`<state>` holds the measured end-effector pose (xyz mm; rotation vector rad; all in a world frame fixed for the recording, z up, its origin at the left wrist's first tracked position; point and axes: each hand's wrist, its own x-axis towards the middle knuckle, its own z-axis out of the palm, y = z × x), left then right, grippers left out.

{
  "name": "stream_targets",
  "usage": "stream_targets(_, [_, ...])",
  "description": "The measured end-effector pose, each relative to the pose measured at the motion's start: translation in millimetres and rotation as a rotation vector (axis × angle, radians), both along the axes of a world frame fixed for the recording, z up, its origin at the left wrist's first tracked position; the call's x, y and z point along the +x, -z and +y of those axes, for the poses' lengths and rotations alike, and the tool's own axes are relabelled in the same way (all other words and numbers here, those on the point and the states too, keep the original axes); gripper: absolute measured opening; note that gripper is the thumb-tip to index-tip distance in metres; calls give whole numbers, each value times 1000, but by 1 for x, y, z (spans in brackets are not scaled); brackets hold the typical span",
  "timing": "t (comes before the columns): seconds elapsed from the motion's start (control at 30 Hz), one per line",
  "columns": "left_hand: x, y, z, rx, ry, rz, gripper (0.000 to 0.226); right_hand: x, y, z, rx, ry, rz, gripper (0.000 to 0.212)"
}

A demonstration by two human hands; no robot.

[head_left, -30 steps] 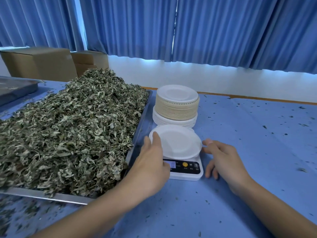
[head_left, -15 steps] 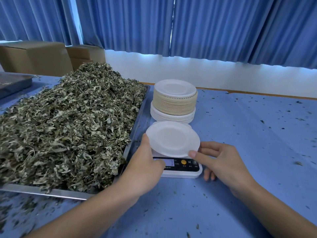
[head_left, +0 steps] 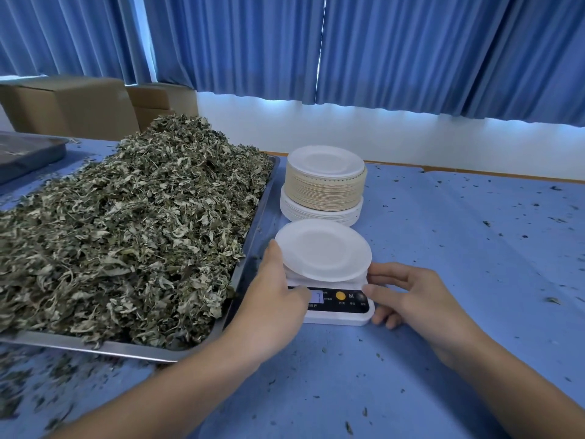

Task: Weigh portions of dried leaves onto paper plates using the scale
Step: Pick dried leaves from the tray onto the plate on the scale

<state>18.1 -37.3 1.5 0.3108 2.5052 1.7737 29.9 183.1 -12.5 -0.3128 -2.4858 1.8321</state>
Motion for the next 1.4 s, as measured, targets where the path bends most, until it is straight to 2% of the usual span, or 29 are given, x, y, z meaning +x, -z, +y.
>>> stream_targets(0.13, [-3,-32,-13,-207,68,323,60,-2,1,2,49,-29,-20,25])
stream_targets(0.23, [-28,-56,-38,-563,74,452,51,-5,3,4,91,-88,-34,24])
stream_targets(0.33, [-53,-70,-56,-1023,-42,393,49,-8,2,5,65,-105,-51,26])
stream_targets(0.43, [-72,-69,-66,-1221,-85,201,50,-11,1,3,12,-110,-97,27])
stream_targets(0.53, [-83,-59,-74,-1255,-69,118,49,-15,-1,4,-56,-104,-161,28])
stream_targets(0.77, [-89,-35,-69,-1299,-131,272,53,-10,-1,4,-69,-132,-137,30])
stream_targets(0.9, [-88,-33,-74,-1163,-177,317,51,-8,-2,2,-89,-119,-137,26])
stream_targets(1.03, [-87,-35,-75,-1070,-228,389,36,-6,-3,-2,-93,-108,-140,24])
stream_targets(1.4, [-90,-50,-83,-771,-378,450,47,-11,-1,8,-149,-23,-133,34])
